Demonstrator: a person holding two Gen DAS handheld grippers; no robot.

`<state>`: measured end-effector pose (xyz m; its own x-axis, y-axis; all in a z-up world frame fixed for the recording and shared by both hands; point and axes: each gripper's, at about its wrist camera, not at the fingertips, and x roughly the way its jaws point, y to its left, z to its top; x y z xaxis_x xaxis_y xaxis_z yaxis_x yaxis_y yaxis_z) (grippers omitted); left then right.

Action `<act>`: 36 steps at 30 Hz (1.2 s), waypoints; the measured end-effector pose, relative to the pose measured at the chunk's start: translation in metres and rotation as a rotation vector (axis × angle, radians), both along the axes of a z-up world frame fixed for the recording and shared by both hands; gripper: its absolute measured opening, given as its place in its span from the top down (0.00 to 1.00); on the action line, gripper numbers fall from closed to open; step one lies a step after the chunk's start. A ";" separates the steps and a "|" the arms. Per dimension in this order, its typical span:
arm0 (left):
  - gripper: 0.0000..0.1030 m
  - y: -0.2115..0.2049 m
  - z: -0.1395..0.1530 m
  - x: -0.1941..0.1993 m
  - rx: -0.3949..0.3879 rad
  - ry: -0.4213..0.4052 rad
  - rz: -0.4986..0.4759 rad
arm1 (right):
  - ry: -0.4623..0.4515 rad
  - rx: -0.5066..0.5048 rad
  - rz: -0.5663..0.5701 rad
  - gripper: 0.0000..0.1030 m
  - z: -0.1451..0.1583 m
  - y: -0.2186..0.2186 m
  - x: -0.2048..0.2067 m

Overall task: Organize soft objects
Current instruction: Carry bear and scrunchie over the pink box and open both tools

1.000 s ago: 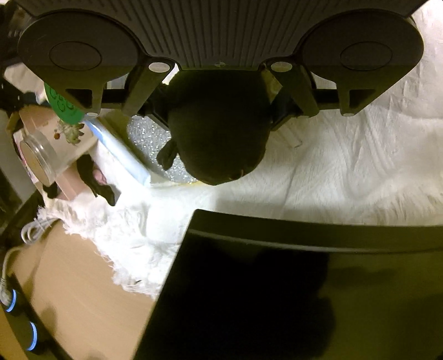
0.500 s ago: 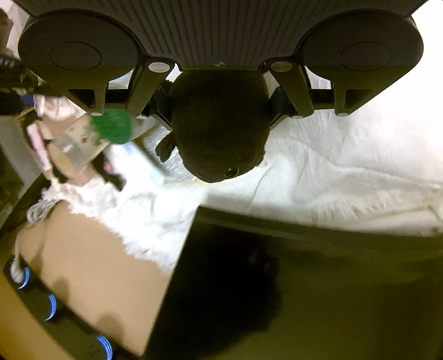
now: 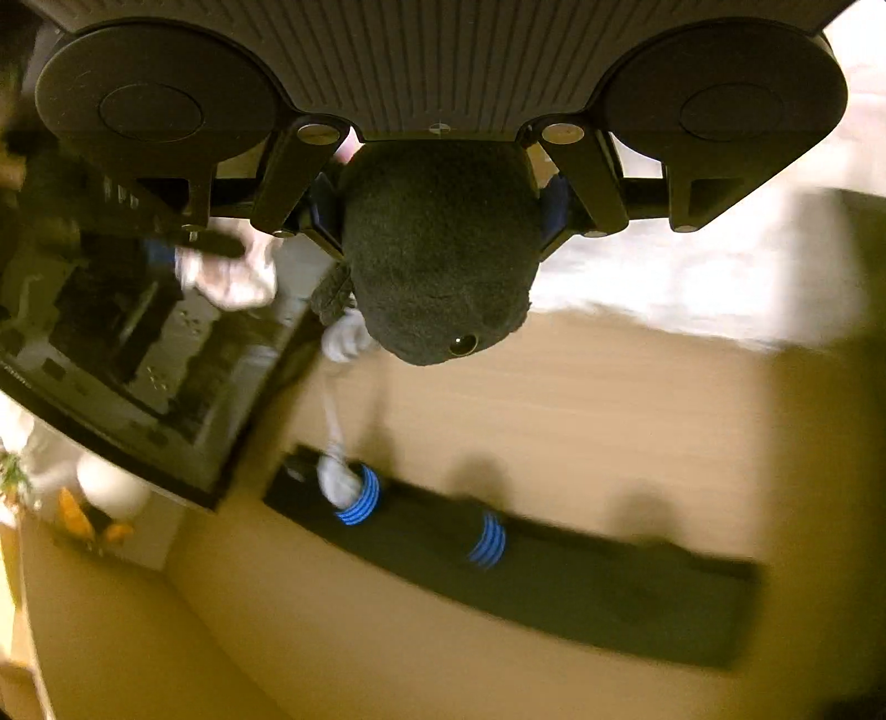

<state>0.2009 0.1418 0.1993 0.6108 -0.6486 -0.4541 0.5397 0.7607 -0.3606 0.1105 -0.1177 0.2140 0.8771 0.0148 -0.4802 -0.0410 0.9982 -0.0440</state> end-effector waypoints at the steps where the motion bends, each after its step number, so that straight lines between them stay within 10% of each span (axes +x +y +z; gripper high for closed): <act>1: 0.28 -0.021 -0.011 0.009 -0.017 0.035 -0.016 | 0.014 0.006 -0.012 0.76 -0.007 -0.008 -0.003; 4: 0.28 -0.070 -0.052 0.024 -0.019 0.125 -0.039 | 0.052 -0.015 -0.050 0.76 -0.032 -0.023 -0.012; 8: 0.28 -0.126 -0.115 0.034 0.230 0.239 -0.013 | 0.108 -0.009 -0.055 0.77 -0.058 -0.041 -0.023; 11: 0.27 -0.156 -0.122 0.013 0.403 0.104 -0.060 | 0.139 -0.008 -0.048 0.77 -0.070 -0.052 -0.026; 22: 0.29 -0.093 -0.079 0.015 -0.051 0.115 0.041 | 0.084 0.017 -0.014 0.76 -0.064 -0.049 0.005; 28: 0.29 -0.071 -0.064 -0.003 -0.054 0.109 0.051 | 0.125 0.203 -0.002 0.76 -0.057 -0.042 0.097; 36: 0.29 0.009 -0.061 -0.060 0.024 0.099 0.154 | 0.558 0.203 -0.034 0.77 -0.150 -0.014 0.210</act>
